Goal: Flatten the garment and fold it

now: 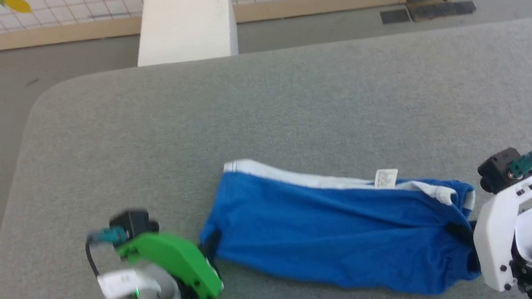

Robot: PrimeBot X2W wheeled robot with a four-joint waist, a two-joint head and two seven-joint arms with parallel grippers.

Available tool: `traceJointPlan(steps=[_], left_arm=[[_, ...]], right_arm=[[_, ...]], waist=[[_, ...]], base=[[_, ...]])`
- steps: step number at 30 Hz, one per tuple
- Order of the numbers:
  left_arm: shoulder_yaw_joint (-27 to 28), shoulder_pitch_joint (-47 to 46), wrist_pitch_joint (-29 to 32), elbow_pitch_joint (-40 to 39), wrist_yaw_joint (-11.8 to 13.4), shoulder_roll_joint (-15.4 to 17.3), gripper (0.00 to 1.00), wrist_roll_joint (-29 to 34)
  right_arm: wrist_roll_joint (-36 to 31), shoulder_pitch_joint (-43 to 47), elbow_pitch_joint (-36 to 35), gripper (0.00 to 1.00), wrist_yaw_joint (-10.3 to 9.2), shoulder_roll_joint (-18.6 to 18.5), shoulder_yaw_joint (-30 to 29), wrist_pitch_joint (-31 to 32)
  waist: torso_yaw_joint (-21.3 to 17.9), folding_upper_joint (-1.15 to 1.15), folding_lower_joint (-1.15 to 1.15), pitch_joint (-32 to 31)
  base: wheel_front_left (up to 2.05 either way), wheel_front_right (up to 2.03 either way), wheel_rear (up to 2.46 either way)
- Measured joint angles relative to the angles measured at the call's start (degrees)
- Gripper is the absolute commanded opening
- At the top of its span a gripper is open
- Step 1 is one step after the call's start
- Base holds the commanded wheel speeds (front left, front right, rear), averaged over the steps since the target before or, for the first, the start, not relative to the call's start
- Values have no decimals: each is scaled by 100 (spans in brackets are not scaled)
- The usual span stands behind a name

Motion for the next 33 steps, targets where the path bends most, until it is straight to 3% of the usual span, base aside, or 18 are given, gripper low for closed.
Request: traceJointPlan(steps=[6, 12, 13, 14, 15, 16, 17, 18, 27, 33], left_arm=[[4, 938, -43, -435, 322, -102, 0, -165], [-30, 1210, -69, -521, 432, -167, 0, -199], [-34, 1210, -96, -530, 447, -180, 33, -199], [-42, 1210, -101, -533, 466, -187, 82, -198], [-31, 1211, -124, -536, 474, -197, 100, -198], [-30, 1211, -143, -537, 505, -196, 100, -193], [-44, 1211, -142, -534, 536, -181, 100, -171], [-22, 1211, -155, -543, 563, -183, 100, -174], [209, 1207, -257, -921, 769, 124, 100, 3], [580, 1208, -1238, -1304, 965, 456, 100, 612]], right_arm=[[152, 65, 158, 0, 0, -213, 170, 75], [79, 49, 503, 0, 0, -349, 255, -30], [68, 41, 588, 0, 0, -361, 277, -30], [52, 33, 659, 0, 0, -361, 289, -36], [37, 27, 725, 11, 0, -358, 287, -68], [12, 21, 771, 38, 0, -358, 285, -112], [-34, 9, 831, 85, 0, -363, 301, -136], [-55, 3, 876, 100, 0, -366, 321, -162], [-11, 23, 771, 100, -1, -292, 119, -497], [-410, 388, 299, 100, -1, 178, -559, -584]], waist=[[152, 0, 0, -117], [199, 0, 0, -85], [203, 0, 0, -86], [205, 0, 0, -93], [207, 0, 0, -101], [206, 0, 0, -106], [205, 0, 0, -115], [206, 0, 0, -125], [183, 0, 0, -279], [104, 0, 0, -413]], base=[[0, 0, 0], [0, 0, 0], [0, 0, 0], [0, 0, 0], [0, 0, 0], [0, 0, 0], [0, 0, 0], [0, 0, 0], [0, 0, 0], [0, 0, 0]])
